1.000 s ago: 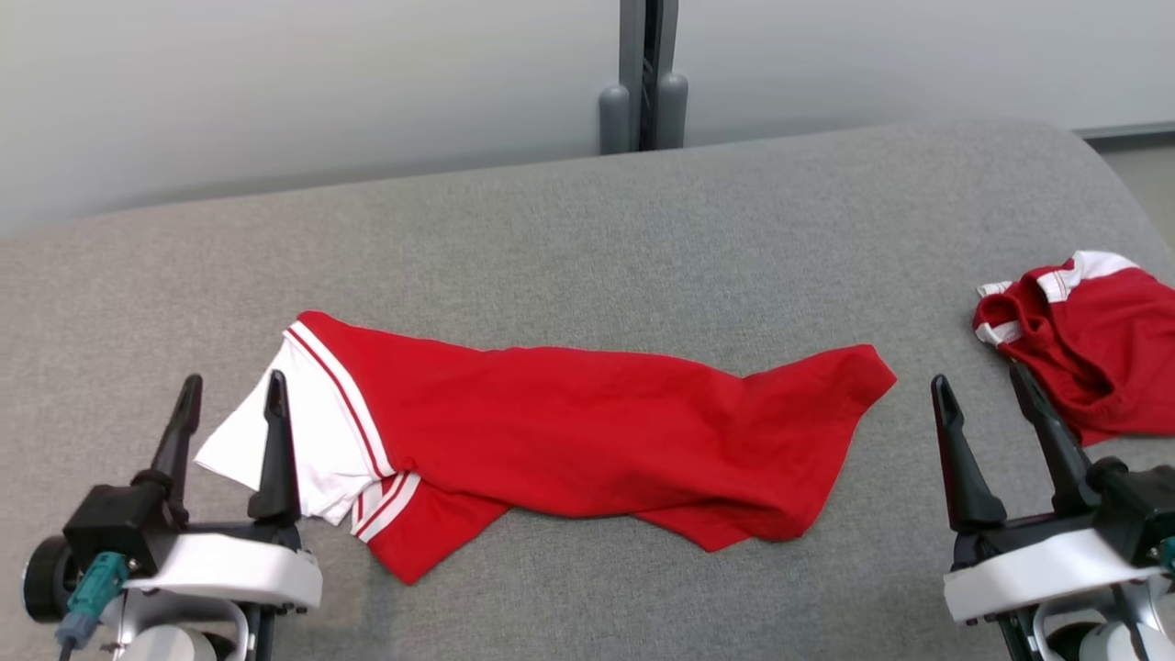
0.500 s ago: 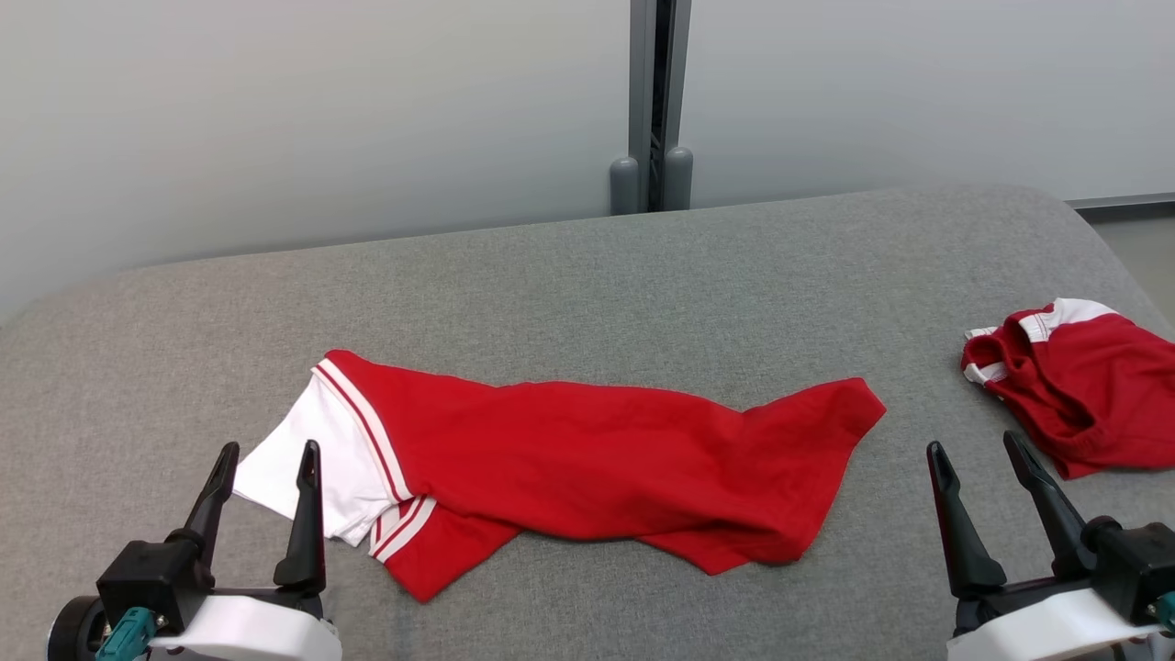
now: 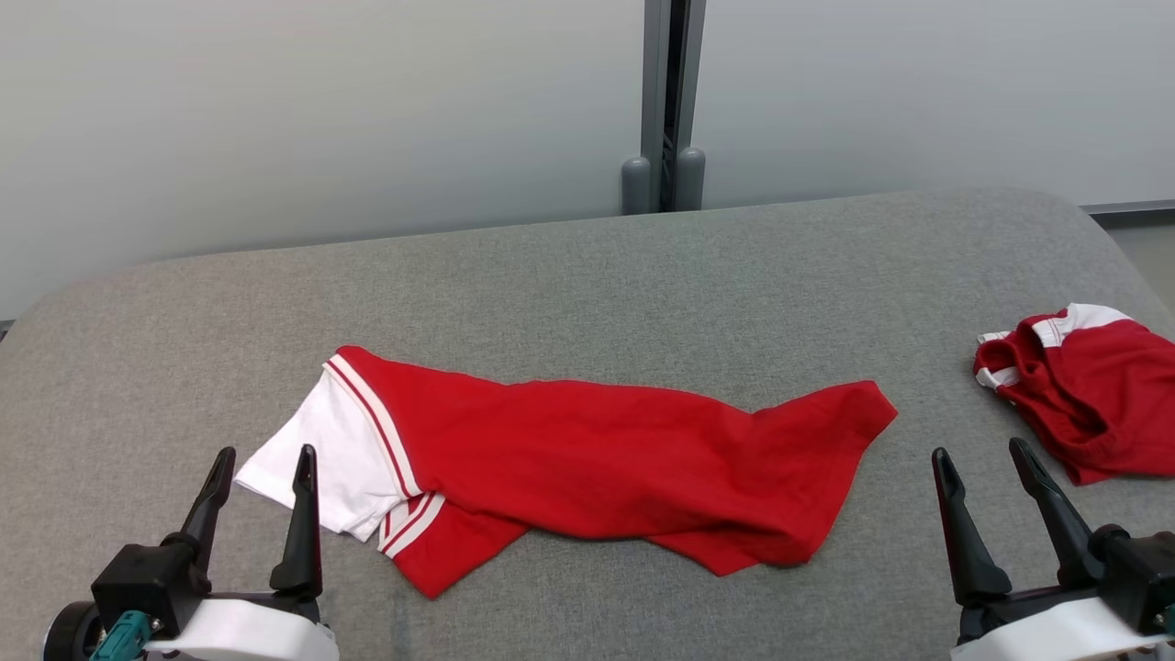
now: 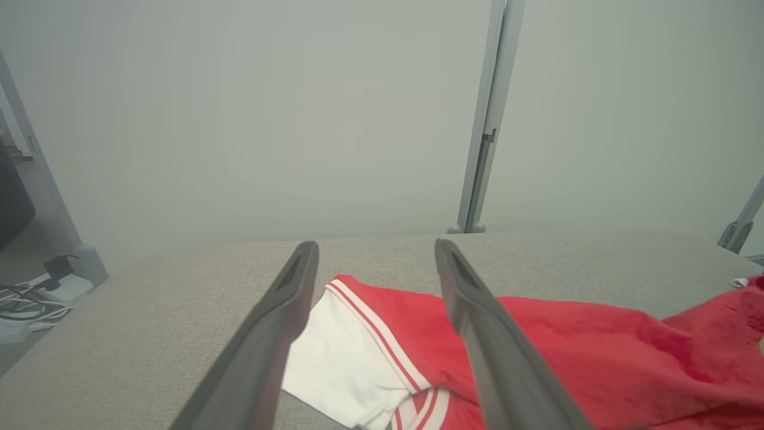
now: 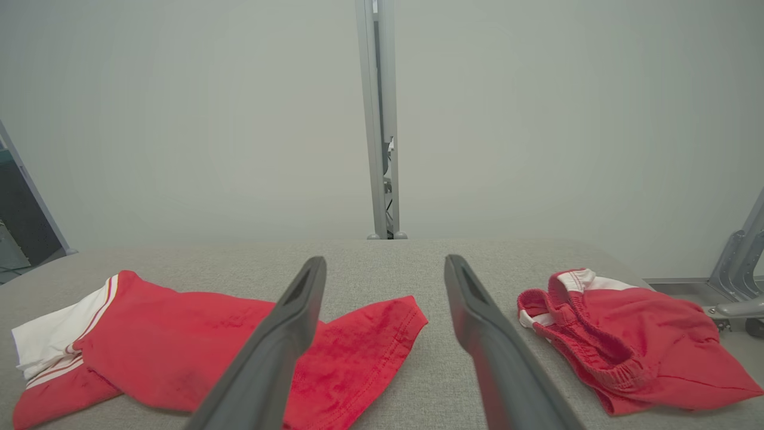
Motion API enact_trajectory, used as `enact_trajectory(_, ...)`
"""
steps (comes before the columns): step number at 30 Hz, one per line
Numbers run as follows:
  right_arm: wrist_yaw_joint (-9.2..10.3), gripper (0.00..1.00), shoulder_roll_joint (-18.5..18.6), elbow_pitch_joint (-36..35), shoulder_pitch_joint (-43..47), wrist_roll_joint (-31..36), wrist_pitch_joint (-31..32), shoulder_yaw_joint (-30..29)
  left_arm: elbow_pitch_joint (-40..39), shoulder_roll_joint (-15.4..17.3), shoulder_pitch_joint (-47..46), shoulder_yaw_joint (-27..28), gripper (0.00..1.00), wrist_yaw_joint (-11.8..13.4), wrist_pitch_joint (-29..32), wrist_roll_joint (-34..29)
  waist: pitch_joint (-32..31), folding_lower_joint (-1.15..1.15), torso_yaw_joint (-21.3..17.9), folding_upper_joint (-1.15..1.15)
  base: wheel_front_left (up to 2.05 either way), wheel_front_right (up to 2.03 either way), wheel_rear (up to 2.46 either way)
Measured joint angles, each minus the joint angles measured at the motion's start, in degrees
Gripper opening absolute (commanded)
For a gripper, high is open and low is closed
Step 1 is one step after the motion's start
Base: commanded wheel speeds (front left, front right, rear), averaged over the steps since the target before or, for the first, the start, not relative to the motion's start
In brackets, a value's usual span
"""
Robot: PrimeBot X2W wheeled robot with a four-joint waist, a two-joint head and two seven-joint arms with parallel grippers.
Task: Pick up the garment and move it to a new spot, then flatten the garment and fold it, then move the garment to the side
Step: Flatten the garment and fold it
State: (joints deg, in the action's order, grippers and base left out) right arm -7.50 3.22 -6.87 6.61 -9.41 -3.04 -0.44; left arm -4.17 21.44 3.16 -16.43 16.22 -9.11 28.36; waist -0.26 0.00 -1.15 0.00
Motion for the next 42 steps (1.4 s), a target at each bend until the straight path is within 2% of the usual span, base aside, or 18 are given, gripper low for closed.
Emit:
enact_trajectory(8,0.00,1.00,0.08,-0.19,-0.13,0.34,0.19,0.74,-0.44,0.08,-0.19,-0.16,1.00,0.32,-0.01,0.01,0.69,0.00,0.44,0.00,0.00,0.00,0.00)
enact_trajectory(16,0.00,1.00,3.67,3.25,-2.09,0.23,2.53,9.18,-1.02,-0.13,-4.22,-0.07,1.00,-0.20,-1.55,-0.11,3.87,0.00,2.60,0.00,0.00,0.00,0.00)
enact_trajectory(25,0.00,1.00,7.44,15.00,-7.18,-3.31,4.03,21.78,0.26,-1.78,-9.65,-0.02,1.00,-1.45,-3.63,-0.23,9.55,0.00,6.71,0.00,0.00,0.00,0.00)
enact_trajectory(32,0.00,1.00,9.10,25.24,-13.69,-4.47,2.49,24.16,1.36,-3.02,-12.69,0.21,1.00,-2.61,-5.04,-0.65,12.83,0.00,9.90,0.00,0.00,0.00,0.00)
enact_trajectory(33,-0.01,0.98,9.14,26.18,-14.58,-4.68,2.42,24.41,1.38,-3.13,-12.96,0.41,1.00,-2.74,-5.06,-0.70,13.13,0.00,10.22,0.00,0.00,0.00,0.00)
enact_trajectory(34,-0.01,0.49,9.29,27.71,-15.88,-5.10,2.27,24.74,1.54,-3.31,-13.12,0.60,1.00,-3.07,-5.16,-0.91,13.53,0.00,10.65,0.00,0.00,0.00,0.00)
enact_trajectory(35,0.00,0.17,9.58,28.21,-16.44,-5.37,2.32,25.07,1.63,-3.45,-13.14,0.70,1.00,-3.10,-5.31,-1.09,13.63,0.00,10.72,0.00,0.00,0.00,0.00)
enact_trajectory(36,0.00,0.00,9.84,28.55,-16.91,-5.83,2.53,25.35,1.74,-3.56,-13.20,0.81,1.00,-3.13,-5.35,-1.14,13.63,0.00,10.67,0.00,0.00,0.00,0.00)
enact_trajectory(42,0.09,0.00,12.36,25.44,-17.89,-10.05,7.08,31.94,2.09,-3.77,-13.26,1.87,1.00,-3.12,-5.56,-1.54,13.23,0.00,9.45,0.00,0.00,0.00,0.00)
